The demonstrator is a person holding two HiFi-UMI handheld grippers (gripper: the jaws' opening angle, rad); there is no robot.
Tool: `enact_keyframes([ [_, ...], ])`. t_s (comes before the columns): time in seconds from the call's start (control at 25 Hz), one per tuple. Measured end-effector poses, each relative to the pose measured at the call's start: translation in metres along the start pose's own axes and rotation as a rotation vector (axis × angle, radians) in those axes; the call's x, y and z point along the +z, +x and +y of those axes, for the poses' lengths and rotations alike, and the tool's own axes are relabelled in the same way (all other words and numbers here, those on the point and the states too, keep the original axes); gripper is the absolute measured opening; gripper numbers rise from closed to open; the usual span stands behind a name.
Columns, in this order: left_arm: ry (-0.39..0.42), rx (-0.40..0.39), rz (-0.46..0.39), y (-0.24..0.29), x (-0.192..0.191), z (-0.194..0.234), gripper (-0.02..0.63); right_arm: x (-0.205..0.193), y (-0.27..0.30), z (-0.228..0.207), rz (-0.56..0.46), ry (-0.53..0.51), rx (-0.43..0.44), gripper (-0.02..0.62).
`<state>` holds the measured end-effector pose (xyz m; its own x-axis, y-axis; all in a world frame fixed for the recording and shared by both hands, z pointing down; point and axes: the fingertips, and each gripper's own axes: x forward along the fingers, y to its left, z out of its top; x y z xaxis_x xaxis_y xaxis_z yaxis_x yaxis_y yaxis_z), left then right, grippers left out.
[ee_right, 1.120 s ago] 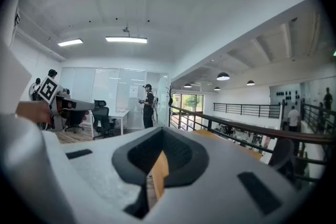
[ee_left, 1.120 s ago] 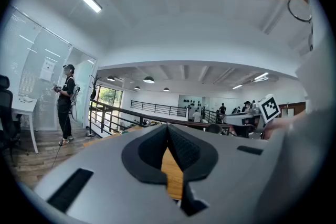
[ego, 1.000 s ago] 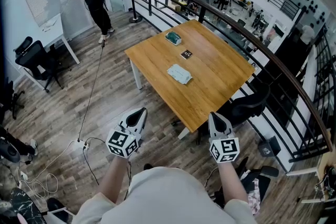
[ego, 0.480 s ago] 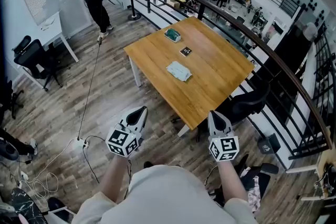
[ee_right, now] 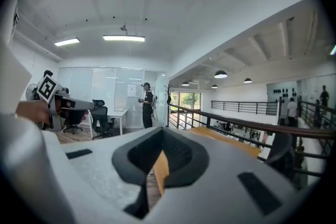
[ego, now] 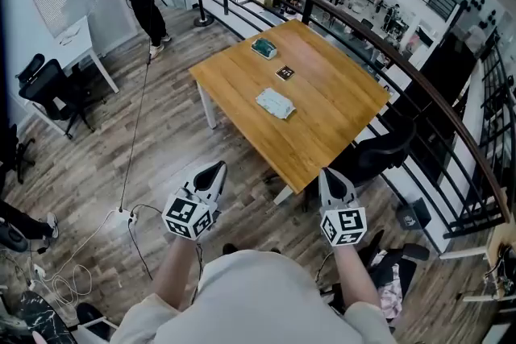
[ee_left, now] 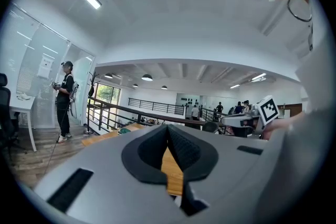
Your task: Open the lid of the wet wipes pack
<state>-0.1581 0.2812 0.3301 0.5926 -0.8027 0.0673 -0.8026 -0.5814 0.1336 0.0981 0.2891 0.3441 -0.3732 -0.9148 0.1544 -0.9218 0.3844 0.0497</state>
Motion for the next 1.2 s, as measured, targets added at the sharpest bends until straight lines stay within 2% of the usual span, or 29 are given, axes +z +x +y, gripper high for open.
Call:
enact_keyframes([
  [0.4, -0.008, -0.006, -0.004, -0.010, -0.002, 0.012, -0.005, -0.002, 0.001, 0.017, 0.002, -0.006, -0.018, 0.031],
  [0.64, -0.014, -0.014, 0.002, -0.013, -0.004, 0.021, 0.018, -0.004, 0.005, 0.029, 0.009, -0.001, -0.011, 0.057],
  [1.2, -0.030, -0.042, 0.020, -0.025, -0.015, 0.055, 0.023, -0.015, 0.020, 0.061, 0.044, 0.005, -0.033, 0.061],
])
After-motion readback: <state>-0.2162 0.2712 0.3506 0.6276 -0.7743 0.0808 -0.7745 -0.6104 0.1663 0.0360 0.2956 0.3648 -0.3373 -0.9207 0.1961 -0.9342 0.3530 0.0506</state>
